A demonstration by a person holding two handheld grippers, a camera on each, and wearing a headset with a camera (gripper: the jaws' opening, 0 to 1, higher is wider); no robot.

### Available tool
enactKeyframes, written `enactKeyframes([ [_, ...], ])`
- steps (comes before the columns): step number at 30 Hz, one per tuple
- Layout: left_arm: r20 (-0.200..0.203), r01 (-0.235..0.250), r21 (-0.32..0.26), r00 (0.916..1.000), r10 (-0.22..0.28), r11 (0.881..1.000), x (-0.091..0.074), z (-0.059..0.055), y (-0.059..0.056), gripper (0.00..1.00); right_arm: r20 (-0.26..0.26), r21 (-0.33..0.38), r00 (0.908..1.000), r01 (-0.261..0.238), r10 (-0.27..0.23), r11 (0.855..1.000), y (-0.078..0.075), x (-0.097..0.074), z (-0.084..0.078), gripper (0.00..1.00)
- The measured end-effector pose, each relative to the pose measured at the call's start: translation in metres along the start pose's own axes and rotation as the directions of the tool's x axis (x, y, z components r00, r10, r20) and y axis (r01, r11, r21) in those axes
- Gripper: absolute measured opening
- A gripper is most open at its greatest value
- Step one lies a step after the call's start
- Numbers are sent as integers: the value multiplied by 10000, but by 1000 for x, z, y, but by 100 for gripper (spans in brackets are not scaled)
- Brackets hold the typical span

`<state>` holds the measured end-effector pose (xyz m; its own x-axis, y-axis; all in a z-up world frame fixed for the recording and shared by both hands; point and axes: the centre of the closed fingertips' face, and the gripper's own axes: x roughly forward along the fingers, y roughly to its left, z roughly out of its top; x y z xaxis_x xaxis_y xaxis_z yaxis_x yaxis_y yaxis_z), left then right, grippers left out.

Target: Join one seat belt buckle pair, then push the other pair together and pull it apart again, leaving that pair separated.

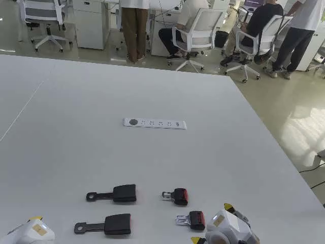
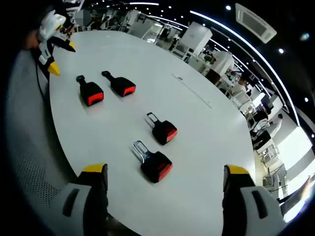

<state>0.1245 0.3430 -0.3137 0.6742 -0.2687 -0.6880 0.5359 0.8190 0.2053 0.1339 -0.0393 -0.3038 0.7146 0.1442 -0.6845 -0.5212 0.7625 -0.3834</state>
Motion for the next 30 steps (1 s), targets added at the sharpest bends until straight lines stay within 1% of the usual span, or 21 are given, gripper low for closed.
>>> enactKeyframes([
  [8, 46, -33, -75, 10000, 33, 10000, 0, 1, 1, 77, -185, -146, 9998, 11, -14, 9999, 0, 0, -3, 97],
  [15, 25, -33, -110, 10000, 34, 9999, 0, 0, 1, 77, -169, -187, 9999, 35, -38, 9998, 0, 0, -2, 97],
  [16, 35, -32, -106, 10000, 33, 9999, 0, 0, 1, 77, -168, -160, 9998, 56, -58, 9999, -1, 1, -2, 97],
  [18, 33, -33, -113, 10000, 34, 9999, 1, 0, 1, 77, -180, -235, 9993, 312, -316, 9992, -6, -1, -2, 100],
  [19, 37, -19, -118, 10000, 20, 9999, 1, 0, 1, 77, -180, -218, 9993, 338, -342, 9992, -6, -1, -2, 100],
  [30, 5, 49, -83, 10000, -49, 10000, 1, 0, 0, 76, -339, -86, 9990, 282, -284, 9996, -5, -1, -5, 98],
])
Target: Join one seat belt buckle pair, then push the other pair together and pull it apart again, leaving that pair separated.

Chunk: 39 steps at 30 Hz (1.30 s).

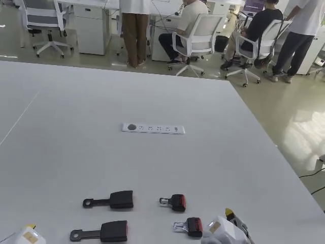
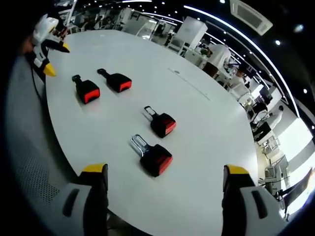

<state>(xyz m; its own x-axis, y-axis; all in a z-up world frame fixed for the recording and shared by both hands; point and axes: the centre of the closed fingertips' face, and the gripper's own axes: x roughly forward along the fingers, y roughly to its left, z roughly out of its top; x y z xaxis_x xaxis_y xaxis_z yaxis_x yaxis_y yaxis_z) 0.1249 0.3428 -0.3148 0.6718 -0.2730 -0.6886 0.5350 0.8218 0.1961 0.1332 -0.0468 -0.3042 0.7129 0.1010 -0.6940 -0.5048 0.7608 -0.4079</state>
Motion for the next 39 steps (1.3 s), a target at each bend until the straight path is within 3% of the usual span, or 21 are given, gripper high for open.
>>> enactKeyframes([
  [18, 14, 8, -31, 10000, -8, 10000, 0, 0, 0, 75, -52, -176, 10000, -39, 38, 9998, 1, 1, -1, 95],
  [30, 40, 145, 51, 9999, -146, 9999, 0, 1, -4, 74, -53, -63, 9995, 301, -301, 9995, -6, -2, -2, 94],
  [39, 171, 282, 88, 9995, -283, 9996, -1, 4, -7, 73, 239, -518, 9990, 400, -389, 9979, -7, -3, 6, 92],
])
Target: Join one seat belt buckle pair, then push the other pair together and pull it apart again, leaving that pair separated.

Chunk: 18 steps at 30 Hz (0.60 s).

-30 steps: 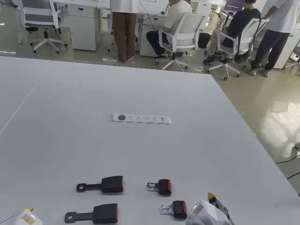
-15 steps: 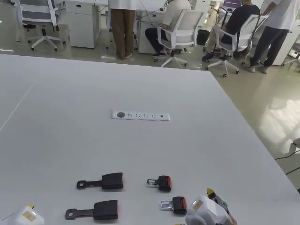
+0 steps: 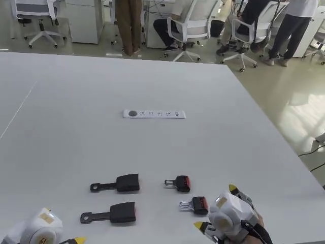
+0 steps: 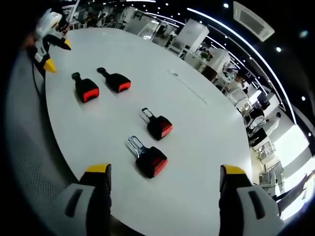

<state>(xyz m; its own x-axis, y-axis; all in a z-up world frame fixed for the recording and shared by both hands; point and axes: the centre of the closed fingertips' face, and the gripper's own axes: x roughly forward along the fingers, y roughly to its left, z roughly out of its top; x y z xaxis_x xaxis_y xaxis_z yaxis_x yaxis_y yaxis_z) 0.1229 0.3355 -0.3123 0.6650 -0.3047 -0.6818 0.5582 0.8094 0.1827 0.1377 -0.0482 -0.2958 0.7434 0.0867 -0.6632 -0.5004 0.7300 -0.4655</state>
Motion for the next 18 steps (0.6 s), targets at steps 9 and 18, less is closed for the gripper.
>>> enactKeyframes([
  [9, -48, 144, 32, 9999, -143, 9999, 1, -2, -3, 73, 8, 360, 9998, -191, 190, 9992, 2, 1, -3, 93],
  [18, -345, 214, 128, 9992, -209, 9997, 5, -7, -4, 73, 67, 794, 9985, -540, 537, 9954, 7, 5, -6, 93],
])
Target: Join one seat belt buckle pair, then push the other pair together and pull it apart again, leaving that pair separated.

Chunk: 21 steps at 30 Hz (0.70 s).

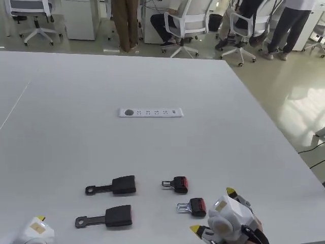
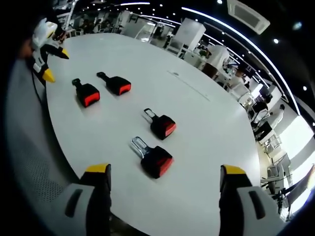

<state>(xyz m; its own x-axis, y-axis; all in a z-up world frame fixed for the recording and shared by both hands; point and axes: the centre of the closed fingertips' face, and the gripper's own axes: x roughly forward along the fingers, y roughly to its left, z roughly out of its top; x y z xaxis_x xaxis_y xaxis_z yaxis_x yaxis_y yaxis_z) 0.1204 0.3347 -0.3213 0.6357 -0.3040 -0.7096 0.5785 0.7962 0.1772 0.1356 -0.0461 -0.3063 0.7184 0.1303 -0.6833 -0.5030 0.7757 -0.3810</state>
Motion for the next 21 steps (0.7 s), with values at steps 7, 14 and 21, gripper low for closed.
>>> enactKeyframes([
  [7, -257, -234, -56, 9994, 233, 9997, 1, -5, 6, 74, 381, -205, 9984, -413, 421, 9989, 9, 1, 10, 93],
  [14, -523, -270, 48, 9983, 272, 9996, 2, -9, 6, 75, 512, 225, 9969, -617, 605, 9978, 11, 2, 10, 93],
  [21, -421, -462, 439, 9980, 481, 9980, 0, -5, 8, 71, 906, -285, 9938, -628, 652, 9976, 15, -2, 22, 90],
])
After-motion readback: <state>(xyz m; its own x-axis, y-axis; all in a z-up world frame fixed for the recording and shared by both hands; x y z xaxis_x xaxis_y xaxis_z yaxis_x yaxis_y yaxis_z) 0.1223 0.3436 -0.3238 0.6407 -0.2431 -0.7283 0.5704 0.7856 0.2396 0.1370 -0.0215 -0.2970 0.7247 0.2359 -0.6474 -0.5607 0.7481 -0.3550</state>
